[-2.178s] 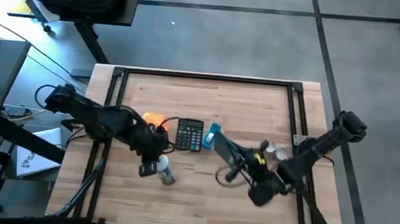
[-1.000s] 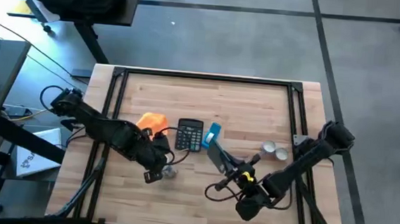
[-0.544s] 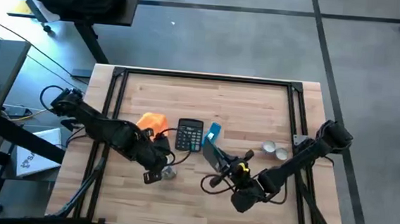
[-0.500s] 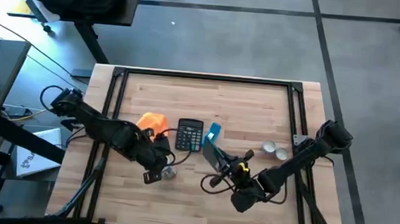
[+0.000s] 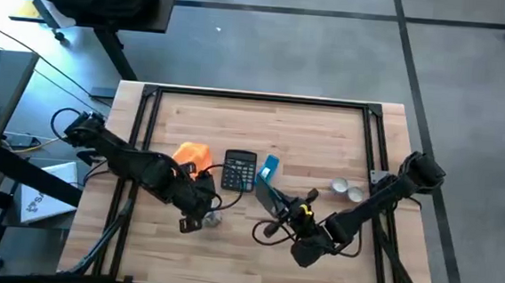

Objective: Apply microfiber cloth
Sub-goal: Wipe the tablet with the orange microfiber cloth

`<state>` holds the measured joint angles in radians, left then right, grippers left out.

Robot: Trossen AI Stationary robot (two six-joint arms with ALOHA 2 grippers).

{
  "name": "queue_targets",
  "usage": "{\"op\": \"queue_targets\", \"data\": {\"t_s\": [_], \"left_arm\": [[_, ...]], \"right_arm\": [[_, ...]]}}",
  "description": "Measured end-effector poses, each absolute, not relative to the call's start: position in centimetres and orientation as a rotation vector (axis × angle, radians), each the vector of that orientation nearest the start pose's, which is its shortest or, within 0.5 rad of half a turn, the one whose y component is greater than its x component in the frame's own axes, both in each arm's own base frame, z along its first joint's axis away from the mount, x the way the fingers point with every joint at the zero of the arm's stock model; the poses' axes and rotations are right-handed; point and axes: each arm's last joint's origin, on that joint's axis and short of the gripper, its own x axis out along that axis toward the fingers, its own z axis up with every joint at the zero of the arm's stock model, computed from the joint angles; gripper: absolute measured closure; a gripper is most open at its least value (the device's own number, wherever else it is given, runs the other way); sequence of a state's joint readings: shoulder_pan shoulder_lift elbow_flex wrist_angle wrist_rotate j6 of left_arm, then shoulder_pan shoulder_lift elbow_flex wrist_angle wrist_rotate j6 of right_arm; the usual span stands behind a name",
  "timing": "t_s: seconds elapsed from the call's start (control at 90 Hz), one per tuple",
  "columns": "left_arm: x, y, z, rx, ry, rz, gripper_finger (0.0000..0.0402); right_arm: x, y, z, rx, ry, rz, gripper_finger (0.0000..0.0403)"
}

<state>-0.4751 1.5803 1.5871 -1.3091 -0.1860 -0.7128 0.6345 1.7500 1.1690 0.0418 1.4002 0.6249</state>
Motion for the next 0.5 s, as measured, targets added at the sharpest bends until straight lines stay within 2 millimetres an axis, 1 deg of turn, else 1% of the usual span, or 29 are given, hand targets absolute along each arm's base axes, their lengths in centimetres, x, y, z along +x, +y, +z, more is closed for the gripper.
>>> {"op": "queue_targets", "data": {"t_s": [0.256,0.5], "left_arm": [[26.59,-13.03,33.81,-0.205,1.197,0.191,0.0280],[26.58,-13.03,33.80,-0.199,1.200,0.184,0.0273]], "right_arm": [[31.27,19.46,24.16,0.124,0.047,-0.790,0.0403],[31.27,19.46,24.16,0.124,0.047,-0.790,0.0403]]}}
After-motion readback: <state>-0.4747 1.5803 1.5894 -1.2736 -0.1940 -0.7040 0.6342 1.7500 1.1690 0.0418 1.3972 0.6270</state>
